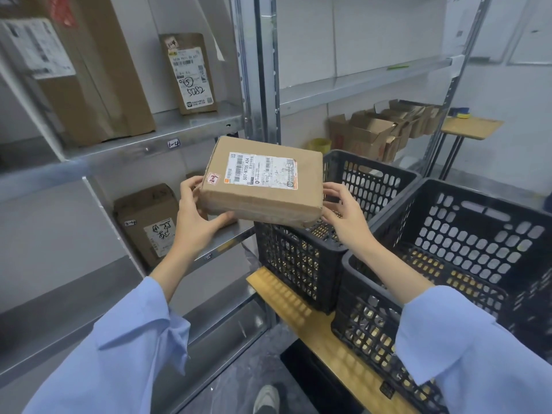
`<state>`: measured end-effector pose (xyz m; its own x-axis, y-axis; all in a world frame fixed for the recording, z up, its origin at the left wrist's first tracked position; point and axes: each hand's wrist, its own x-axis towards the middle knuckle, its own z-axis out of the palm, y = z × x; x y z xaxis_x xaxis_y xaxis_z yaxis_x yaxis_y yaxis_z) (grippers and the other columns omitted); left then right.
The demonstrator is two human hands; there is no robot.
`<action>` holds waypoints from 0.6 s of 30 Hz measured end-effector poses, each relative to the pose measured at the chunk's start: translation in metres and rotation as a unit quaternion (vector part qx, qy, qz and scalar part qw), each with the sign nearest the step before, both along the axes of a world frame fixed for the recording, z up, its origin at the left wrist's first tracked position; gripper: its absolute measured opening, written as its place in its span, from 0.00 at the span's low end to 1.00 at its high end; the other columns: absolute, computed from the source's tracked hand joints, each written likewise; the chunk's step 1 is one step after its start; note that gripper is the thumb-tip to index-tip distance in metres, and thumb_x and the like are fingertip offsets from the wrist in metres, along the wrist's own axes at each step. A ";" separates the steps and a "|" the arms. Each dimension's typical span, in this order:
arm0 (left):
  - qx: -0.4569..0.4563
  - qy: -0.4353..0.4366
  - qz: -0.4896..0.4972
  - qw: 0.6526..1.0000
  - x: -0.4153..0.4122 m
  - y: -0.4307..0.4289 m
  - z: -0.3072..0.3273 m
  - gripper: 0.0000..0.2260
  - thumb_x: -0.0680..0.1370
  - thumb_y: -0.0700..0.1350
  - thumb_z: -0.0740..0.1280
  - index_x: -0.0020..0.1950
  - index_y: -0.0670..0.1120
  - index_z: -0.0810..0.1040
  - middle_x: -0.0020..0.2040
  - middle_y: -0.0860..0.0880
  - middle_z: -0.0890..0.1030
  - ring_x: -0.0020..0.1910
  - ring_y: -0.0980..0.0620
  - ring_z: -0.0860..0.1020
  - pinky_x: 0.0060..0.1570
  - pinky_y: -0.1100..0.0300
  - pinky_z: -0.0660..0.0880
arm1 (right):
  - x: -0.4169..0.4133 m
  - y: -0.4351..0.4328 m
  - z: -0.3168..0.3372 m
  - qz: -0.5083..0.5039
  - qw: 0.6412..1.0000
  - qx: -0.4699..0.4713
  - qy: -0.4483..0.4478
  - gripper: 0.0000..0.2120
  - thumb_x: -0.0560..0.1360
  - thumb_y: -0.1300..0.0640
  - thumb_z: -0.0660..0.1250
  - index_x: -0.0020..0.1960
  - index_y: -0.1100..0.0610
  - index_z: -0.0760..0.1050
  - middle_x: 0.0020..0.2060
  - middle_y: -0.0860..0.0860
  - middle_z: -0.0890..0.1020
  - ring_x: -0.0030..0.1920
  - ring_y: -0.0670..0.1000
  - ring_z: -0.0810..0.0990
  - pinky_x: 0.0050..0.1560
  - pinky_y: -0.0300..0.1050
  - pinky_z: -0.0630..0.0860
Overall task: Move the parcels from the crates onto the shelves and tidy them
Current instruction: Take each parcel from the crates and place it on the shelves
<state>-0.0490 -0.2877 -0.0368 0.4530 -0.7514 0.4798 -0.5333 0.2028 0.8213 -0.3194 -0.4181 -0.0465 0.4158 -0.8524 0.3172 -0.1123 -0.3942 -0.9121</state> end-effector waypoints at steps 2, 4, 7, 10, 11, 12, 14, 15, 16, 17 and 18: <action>-0.006 -0.025 0.003 1.000 0.002 0.000 0.004 0.33 0.69 0.42 0.79 0.66 0.57 0.64 0.65 0.59 0.72 0.65 0.58 0.70 0.60 0.57 0.72 | -0.002 0.000 -0.002 -0.005 1.000 -0.010 0.003 0.21 0.77 0.65 0.68 0.67 0.52 0.69 0.62 0.46 0.77 0.57 0.43 0.80 0.63 0.55 0.77; -0.012 -0.038 0.009 0.999 0.004 -0.001 0.008 0.33 0.69 0.40 0.78 0.64 0.63 0.65 0.66 0.54 0.71 0.64 0.59 0.70 0.61 0.55 0.73 | -0.004 -0.002 -0.004 -0.004 1.000 -0.015 0.005 0.25 0.75 0.64 0.71 0.69 0.51 0.68 0.63 0.47 0.76 0.57 0.44 0.80 0.62 0.54 0.77; -0.009 -0.020 0.000 1.000 0.009 0.001 0.014 0.34 0.66 0.43 0.78 0.63 0.67 0.67 0.68 0.48 0.70 0.66 0.56 0.71 0.66 0.51 0.72 | -0.005 -0.004 -0.007 0.003 1.000 -0.006 0.008 0.42 0.69 0.60 0.78 0.75 0.45 0.60 0.68 0.46 0.71 0.62 0.46 0.77 0.59 0.47 0.78; -0.007 -0.009 -0.029 1.000 0.012 0.001 0.020 0.34 0.65 0.46 0.77 0.65 0.63 0.68 0.69 0.47 0.71 0.68 0.51 0.73 0.68 0.44 0.69 | -0.005 -0.001 -0.006 0.008 1.000 -0.011 0.013 0.57 0.61 0.53 0.82 0.79 0.43 0.50 0.75 0.44 0.63 0.70 0.45 0.68 0.63 0.45 0.70; -0.010 -0.011 -0.036 0.999 0.011 0.001 0.022 0.34 0.65 0.45 0.78 0.67 0.60 0.67 0.69 0.48 0.72 0.68 0.51 0.72 0.69 0.43 0.69 | -0.005 0.000 -0.005 0.017 1.000 -0.017 0.016 0.61 0.59 0.51 0.83 0.79 0.44 0.47 0.75 0.44 0.62 0.71 0.44 0.66 0.65 0.45 0.68; -0.017 -0.013 -0.044 0.999 0.010 0.000 0.024 0.34 0.67 0.43 0.78 0.68 0.57 0.67 0.69 0.49 0.72 0.69 0.52 0.72 0.69 0.44 0.69 | -0.004 0.002 -0.004 0.025 0.999 -0.027 0.021 0.62 0.57 0.50 0.83 0.80 0.45 0.47 0.76 0.44 0.62 0.71 0.44 0.65 0.66 0.44 0.66; -0.026 -0.010 -0.043 0.999 0.005 -0.002 0.027 0.35 0.68 0.40 0.79 0.69 0.52 0.65 0.68 0.52 0.72 0.69 0.55 0.71 0.69 0.46 0.69 | -0.002 0.004 -0.004 0.024 0.998 -0.050 0.034 0.62 0.57 0.52 0.85 0.80 0.46 0.49 0.75 0.43 0.62 0.72 0.45 0.65 0.70 0.45 0.64; -0.030 -0.011 -0.035 0.999 0.002 -0.003 0.028 0.35 0.68 0.39 0.79 0.69 0.51 0.64 0.69 0.53 0.71 0.69 0.56 0.70 0.68 0.47 0.69 | -0.001 0.005 -0.005 0.017 0.997 -0.062 0.033 0.60 0.58 0.53 0.85 0.79 0.47 0.52 0.75 0.43 0.63 0.72 0.45 0.65 0.71 0.46 0.64; -0.034 -0.014 -0.023 0.999 -0.001 -0.005 0.028 0.35 0.69 0.39 0.78 0.69 0.50 0.63 0.70 0.53 0.71 0.69 0.58 0.69 0.68 0.49 0.70 | 0.000 0.006 -0.005 0.012 0.997 -0.070 0.026 0.57 0.59 0.54 0.85 0.78 0.49 0.55 0.74 0.43 0.65 0.71 0.45 0.66 0.71 0.48 0.66; -0.037 -0.019 -0.007 0.999 -0.005 -0.006 0.028 0.36 0.69 0.38 0.78 0.70 0.50 0.62 0.70 0.53 0.70 0.69 0.59 0.68 0.67 0.51 0.70 | 0.001 0.008 -0.006 0.010 0.997 -0.071 0.013 0.53 0.59 0.55 0.84 0.77 0.49 0.58 0.72 0.44 0.66 0.70 0.45 0.67 0.70 0.49 0.69; -0.043 -0.019 0.005 0.999 -0.009 -0.007 0.028 0.36 0.69 0.38 0.77 0.70 0.49 0.61 0.71 0.53 0.69 0.69 0.61 0.68 0.66 0.52 0.70 | 0.002 0.009 -0.005 0.011 0.998 -0.067 -0.004 0.50 0.60 0.57 0.84 0.75 0.50 0.60 0.70 0.45 0.68 0.69 0.45 0.68 0.68 0.49 0.72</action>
